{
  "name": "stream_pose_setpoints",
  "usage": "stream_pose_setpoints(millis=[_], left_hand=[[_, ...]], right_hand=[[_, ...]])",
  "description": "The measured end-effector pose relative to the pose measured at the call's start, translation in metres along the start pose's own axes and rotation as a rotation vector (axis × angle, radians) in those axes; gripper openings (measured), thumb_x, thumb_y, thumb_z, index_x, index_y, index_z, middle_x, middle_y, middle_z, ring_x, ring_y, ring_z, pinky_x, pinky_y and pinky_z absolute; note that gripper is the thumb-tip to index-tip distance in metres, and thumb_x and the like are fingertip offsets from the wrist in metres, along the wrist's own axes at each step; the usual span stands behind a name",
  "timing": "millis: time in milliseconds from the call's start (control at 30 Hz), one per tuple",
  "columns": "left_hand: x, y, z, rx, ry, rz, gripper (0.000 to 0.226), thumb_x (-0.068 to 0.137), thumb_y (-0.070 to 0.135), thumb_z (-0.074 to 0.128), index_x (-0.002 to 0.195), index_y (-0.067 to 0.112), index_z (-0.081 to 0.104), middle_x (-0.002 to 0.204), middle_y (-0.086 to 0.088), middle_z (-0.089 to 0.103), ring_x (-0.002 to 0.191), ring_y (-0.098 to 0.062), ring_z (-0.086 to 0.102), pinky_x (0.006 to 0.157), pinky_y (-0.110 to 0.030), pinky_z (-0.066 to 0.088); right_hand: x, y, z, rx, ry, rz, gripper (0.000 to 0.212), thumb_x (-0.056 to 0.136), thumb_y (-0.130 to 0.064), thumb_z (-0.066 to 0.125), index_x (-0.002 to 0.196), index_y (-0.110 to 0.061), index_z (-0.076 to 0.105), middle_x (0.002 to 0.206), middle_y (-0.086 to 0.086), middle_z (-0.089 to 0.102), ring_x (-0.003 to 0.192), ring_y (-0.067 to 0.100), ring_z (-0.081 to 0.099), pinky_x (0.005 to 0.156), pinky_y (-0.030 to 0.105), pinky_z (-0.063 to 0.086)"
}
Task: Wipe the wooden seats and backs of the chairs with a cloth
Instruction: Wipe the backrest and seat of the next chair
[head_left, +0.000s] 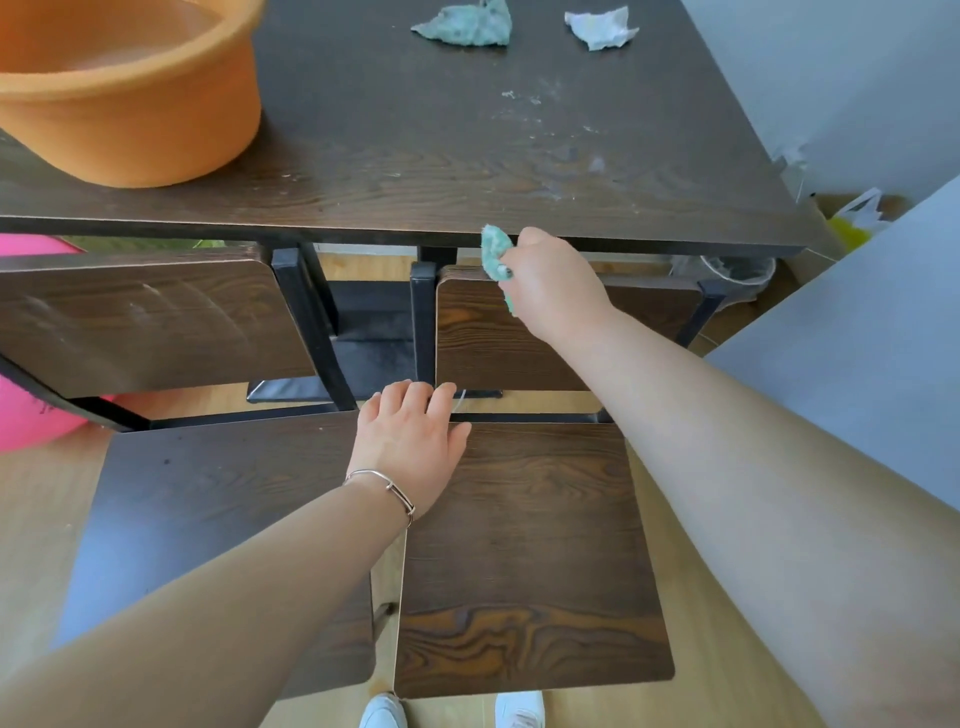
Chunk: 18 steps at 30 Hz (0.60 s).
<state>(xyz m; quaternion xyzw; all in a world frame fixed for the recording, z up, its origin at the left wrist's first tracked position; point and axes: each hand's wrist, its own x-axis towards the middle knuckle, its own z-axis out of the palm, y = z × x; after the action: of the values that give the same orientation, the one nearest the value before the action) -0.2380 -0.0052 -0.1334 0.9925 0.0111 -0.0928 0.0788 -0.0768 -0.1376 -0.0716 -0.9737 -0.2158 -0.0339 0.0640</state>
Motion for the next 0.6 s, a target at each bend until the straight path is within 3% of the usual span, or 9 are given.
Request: stream_pose_setpoints(millis=[233, 433, 600], left_hand=[[0.012, 0.048, 0.017, 0.024, -0.023, 0.046, 0.052, 0.099, 0.051, 0.029, 0.144, 0.025, 0.034, 0.136, 0.001, 0.047, 0.130, -0.026, 0.037, 0.107, -0.041, 0.031], [0.021, 0.098, 0.030, 0.030, -0.038, 0.091, 0.052, 0.098, 0.052, 0.032, 0.141, 0.024, 0.039, 0.134, 0.001, 0.049, 0.128, -0.027, 0.041, 0.106, -0.042, 0.034], [0.025, 0.130, 0.036, 0.043, -0.046, 0.115, 0.051, 0.099, 0.052, 0.029, 0.143, 0.026, 0.034, 0.136, 0.002, 0.046, 0.129, -0.025, 0.038, 0.107, -0.040, 0.032]], right_hand=[[-0.028, 0.087, -0.017, 0.042, 0.002, 0.135, 0.033, 0.097, -0.025, 0.060, 0.125, -0.009, 0.064, 0.110, 0.008, 0.056, 0.093, 0.021, 0.057, 0.077, 0.031, 0.050], [-0.051, 0.159, -0.030, 0.046, 0.012, 0.234, 0.034, 0.097, -0.025, 0.059, 0.126, -0.008, 0.063, 0.111, 0.009, 0.057, 0.096, 0.024, 0.059, 0.079, 0.032, 0.050], [-0.071, 0.216, -0.042, 0.121, 0.036, 0.362, 0.034, 0.096, -0.032, 0.061, 0.119, -0.007, 0.065, 0.110, 0.009, 0.062, 0.092, 0.017, 0.058, 0.069, 0.029, 0.048]])
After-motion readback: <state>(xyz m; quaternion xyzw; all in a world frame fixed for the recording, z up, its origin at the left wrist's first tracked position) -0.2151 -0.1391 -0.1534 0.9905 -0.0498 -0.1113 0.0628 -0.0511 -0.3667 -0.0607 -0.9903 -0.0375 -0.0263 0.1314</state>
